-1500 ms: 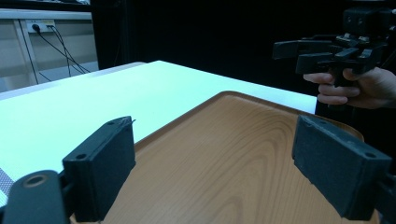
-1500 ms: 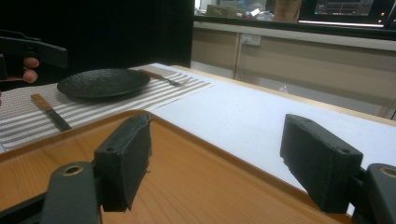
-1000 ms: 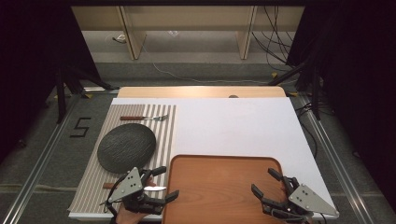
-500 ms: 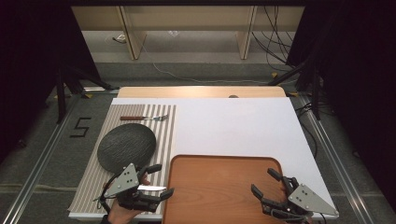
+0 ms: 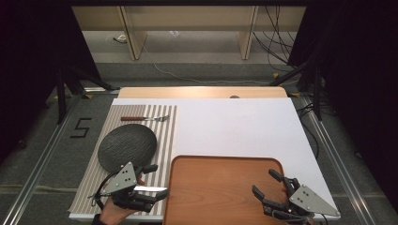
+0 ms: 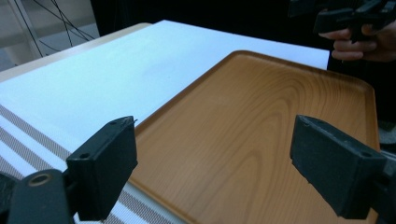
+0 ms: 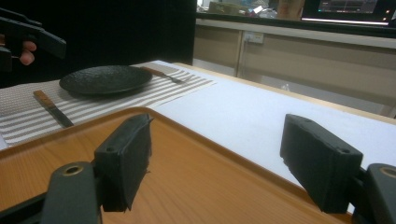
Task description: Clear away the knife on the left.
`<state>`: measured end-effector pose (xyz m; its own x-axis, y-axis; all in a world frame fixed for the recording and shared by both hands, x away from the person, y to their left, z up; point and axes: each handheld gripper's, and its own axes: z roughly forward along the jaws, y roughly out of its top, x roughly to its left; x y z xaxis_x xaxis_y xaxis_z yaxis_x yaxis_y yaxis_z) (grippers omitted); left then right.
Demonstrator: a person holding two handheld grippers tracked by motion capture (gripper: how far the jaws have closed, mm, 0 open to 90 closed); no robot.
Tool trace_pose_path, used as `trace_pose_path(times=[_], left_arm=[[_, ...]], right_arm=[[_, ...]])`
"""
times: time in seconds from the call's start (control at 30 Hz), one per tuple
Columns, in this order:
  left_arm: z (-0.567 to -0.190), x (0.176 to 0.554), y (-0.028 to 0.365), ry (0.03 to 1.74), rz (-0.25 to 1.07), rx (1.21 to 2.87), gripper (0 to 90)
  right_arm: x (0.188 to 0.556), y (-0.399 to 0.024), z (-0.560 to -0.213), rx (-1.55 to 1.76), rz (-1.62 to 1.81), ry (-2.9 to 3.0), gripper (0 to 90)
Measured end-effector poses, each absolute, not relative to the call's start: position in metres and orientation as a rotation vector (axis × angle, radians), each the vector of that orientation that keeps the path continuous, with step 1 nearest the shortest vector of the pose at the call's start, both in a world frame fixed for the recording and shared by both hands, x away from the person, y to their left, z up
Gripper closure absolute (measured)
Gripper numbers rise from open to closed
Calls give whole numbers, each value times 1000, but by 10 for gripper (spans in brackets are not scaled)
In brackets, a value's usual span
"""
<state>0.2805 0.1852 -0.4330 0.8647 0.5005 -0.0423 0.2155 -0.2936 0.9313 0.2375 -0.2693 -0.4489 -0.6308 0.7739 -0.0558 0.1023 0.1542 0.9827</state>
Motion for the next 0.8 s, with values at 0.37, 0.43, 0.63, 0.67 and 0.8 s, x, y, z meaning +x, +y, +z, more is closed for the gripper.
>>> trace_pose_path(times=[0.37, 0.43, 0.63, 0.67, 0.8], left_arm=[[-423, 282, 199, 567, 346, 2016, 151], [-422, 282, 201, 570, 343, 2030, 153], [-419, 284, 214, 599, 390, 2118, 156], [-419, 284, 216, 603, 389, 2119, 157], [-419, 286, 222, 626, 369, 2147, 157]], right_arm=[[238, -269, -449, 830, 1518, 1865, 260], [238, -269, -449, 830, 1516, 1868, 260], [238, -268, -450, 831, 1510, 1872, 260], [238, -268, -450, 831, 1510, 1872, 260], [238, -268, -450, 829, 1511, 1874, 260]])
